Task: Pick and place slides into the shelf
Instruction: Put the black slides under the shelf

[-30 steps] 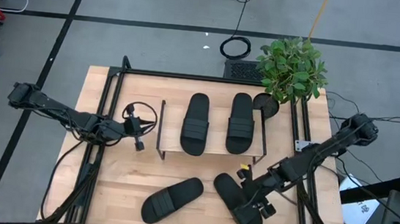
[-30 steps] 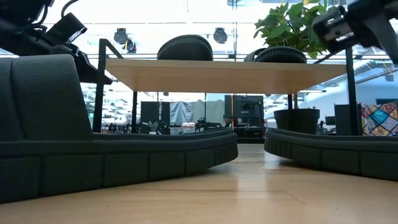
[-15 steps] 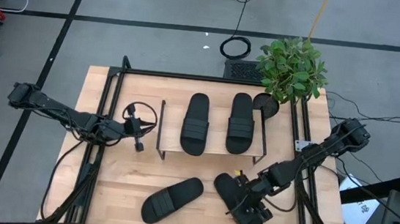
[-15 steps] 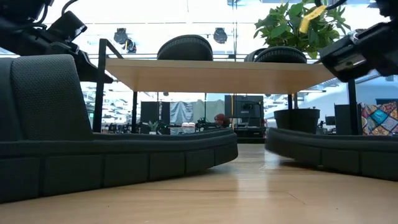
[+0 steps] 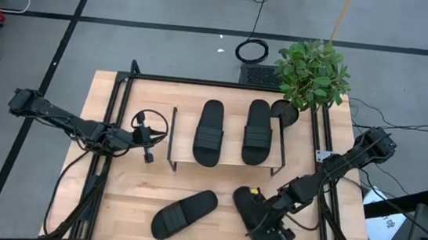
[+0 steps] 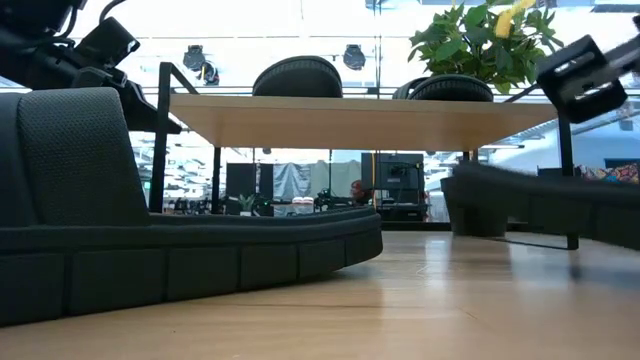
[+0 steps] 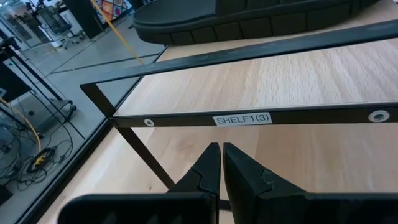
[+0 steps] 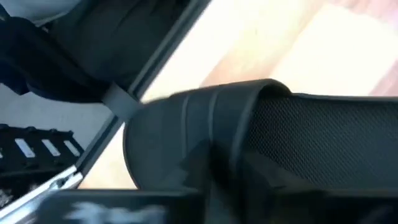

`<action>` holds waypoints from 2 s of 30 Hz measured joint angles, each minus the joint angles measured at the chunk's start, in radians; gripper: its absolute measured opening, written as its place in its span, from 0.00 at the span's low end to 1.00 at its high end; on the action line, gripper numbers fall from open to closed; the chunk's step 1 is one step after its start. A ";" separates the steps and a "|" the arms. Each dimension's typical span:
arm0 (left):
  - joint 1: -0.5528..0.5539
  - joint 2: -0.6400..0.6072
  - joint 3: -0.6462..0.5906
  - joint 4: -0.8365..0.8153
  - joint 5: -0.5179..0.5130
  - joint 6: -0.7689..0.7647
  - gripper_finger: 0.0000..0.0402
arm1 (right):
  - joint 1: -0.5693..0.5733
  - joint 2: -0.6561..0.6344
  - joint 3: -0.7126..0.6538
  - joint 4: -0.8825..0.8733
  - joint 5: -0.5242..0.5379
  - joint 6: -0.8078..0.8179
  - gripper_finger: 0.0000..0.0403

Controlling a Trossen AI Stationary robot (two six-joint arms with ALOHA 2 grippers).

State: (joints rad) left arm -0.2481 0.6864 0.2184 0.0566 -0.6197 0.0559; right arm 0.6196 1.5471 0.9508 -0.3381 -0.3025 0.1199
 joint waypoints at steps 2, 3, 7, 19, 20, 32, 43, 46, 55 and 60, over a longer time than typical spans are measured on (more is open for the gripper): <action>0.000 0.000 0.000 0.000 0.000 0.000 0.05 | 0.004 0.000 0.000 0.026 0.016 0.009 0.04; 0.000 0.000 0.000 0.000 0.000 0.000 0.05 | 0.005 0.001 0.000 0.042 0.045 0.033 0.04; 0.000 0.000 0.000 0.000 0.001 -0.001 0.05 | -0.024 -0.001 0.000 0.073 0.123 0.138 0.03; 0.000 0.000 0.000 0.000 0.001 -0.007 0.05 | -0.200 -0.002 0.001 -0.010 0.168 0.186 0.01; 0.000 0.000 0.000 0.000 0.001 -0.008 0.05 | -0.209 -0.002 0.001 -0.010 0.170 0.186 0.01; 0.000 0.000 0.000 0.000 0.001 -0.008 0.05 | -0.233 -0.018 0.000 0.000 0.167 0.119 0.29; 0.000 0.000 0.000 0.000 0.001 -0.008 0.05 | -0.167 -0.141 0.000 0.017 0.293 0.102 0.57; 0.000 0.000 0.000 0.000 0.001 -0.008 0.05 | -0.116 -0.159 0.000 0.020 0.311 0.096 0.57; 0.000 0.000 0.000 -0.002 0.001 -0.008 0.05 | 0.189 -0.164 0.017 0.015 0.640 0.193 0.48; 0.000 0.000 0.000 -0.001 0.001 -0.008 0.05 | 0.386 -0.161 0.038 -0.014 1.015 0.208 0.40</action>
State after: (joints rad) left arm -0.2481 0.6863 0.2180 0.0551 -0.6186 0.0477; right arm 1.0060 1.3858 0.9889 -0.3518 0.7121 0.3275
